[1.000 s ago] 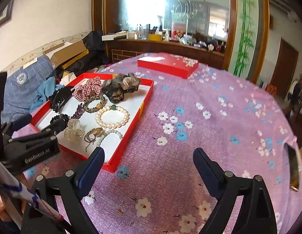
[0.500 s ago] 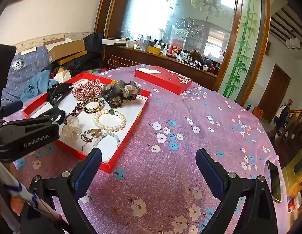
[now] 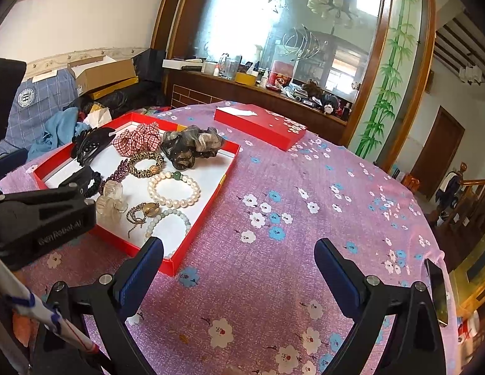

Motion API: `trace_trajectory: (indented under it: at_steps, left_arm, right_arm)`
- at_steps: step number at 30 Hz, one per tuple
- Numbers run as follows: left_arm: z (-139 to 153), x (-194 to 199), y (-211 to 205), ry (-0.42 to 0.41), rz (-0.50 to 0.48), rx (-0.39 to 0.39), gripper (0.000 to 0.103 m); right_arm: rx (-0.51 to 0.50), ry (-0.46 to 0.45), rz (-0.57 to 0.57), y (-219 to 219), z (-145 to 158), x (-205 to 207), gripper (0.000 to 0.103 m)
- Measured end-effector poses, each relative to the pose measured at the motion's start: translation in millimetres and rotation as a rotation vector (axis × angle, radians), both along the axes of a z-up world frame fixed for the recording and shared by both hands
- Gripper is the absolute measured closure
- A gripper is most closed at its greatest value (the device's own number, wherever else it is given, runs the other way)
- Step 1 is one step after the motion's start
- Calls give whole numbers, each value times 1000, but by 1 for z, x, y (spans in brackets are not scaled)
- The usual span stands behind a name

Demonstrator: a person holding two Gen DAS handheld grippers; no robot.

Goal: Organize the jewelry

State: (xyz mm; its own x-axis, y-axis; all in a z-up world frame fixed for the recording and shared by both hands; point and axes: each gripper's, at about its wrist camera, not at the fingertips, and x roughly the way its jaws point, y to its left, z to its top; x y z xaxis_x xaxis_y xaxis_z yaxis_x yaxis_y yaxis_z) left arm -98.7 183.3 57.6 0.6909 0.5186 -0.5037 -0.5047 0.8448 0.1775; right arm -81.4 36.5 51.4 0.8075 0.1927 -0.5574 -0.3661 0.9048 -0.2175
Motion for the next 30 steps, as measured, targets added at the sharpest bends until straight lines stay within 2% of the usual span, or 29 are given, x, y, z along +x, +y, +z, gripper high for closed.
trace_trajectory:
  at_steps: [7,30]
  left_arm:
    - [0,-3,6,1,34,-11,5]
    - [-2,-2,5,10,32,-1,5]
  right_arm:
    - [-8,-2,1,1,-2,0,4]
    - [-13,-1,2,2,-3,-1,4]
